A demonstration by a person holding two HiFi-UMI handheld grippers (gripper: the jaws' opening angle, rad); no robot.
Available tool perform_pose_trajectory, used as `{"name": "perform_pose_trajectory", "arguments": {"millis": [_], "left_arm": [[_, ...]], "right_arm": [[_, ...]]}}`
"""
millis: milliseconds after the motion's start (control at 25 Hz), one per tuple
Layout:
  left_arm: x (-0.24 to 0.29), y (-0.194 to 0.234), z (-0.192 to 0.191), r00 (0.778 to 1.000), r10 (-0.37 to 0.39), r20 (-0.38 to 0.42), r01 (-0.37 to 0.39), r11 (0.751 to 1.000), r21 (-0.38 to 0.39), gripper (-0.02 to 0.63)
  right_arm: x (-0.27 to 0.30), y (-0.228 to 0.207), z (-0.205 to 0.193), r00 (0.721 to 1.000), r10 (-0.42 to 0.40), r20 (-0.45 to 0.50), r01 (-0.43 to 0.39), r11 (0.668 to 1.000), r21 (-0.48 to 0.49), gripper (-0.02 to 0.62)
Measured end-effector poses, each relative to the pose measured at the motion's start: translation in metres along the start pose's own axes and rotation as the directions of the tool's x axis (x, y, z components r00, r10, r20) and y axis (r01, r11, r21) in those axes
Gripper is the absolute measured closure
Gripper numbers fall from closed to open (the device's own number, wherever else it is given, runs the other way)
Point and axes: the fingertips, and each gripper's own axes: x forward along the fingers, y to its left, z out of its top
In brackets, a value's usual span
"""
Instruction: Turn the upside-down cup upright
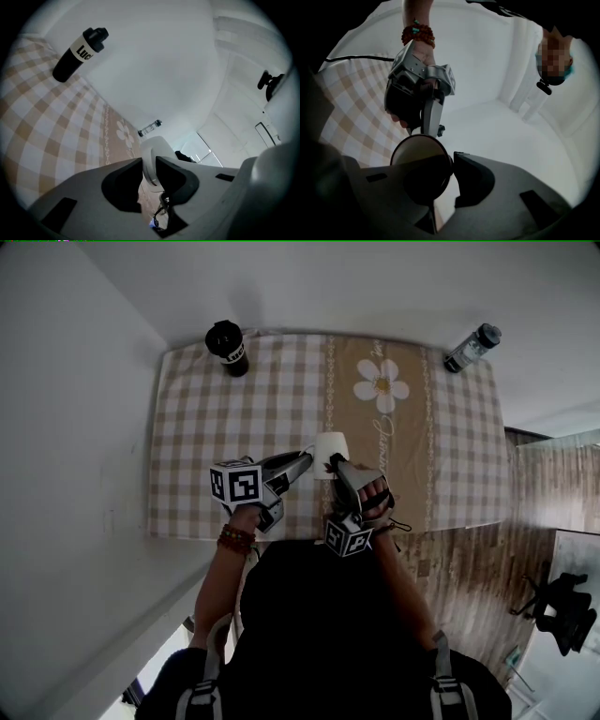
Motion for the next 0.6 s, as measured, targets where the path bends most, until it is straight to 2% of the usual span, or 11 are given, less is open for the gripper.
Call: {"name": "perform_pose_trajectory", "arguments": {"millis": [80, 160, 240, 440, 600], "left_arm": [[-0.004, -0.001, 0.008, 0.997, -0.013, 0.082, 0.014, 1.0, -0.012, 0.52], [-0.008, -0.004, 0.018, 0.982, -0.034, 0.186, 0.04, 0.999, -0.03, 0.534], [-0.012, -0.009, 0.025, 0.966, -0.024, 0.259, 0.028, 1.0, -0.01, 0.535], [-0.014, -0.021, 0.032, 0.955, 0.033, 0.296, -0.079, 0.986, 0.144, 0.535], [-0.017, -0.025, 0.039, 0.943, 0.074, 0.326, -0.154, 0.962, 0.227, 0.535]], "right_arm": [[-0.001, -0.001, 0.001, 1.0, -0.008, 0.004, 0.008, 1.0, 0.029, 0.537], [0.001, 0.001, 0.0, 1.0, 0.002, -0.004, -0.002, 0.998, 0.058, 0.506], [0.003, 0.006, -0.002, 0.999, 0.036, -0.014, -0.034, 0.996, 0.079, 0.463], [0.001, 0.025, 0.001, 0.989, 0.147, 0.025, -0.15, 0.972, 0.182, 0.344], [-0.01, 0.037, 0.011, 0.971, 0.218, 0.101, -0.238, 0.937, 0.258, 0.318]]}}
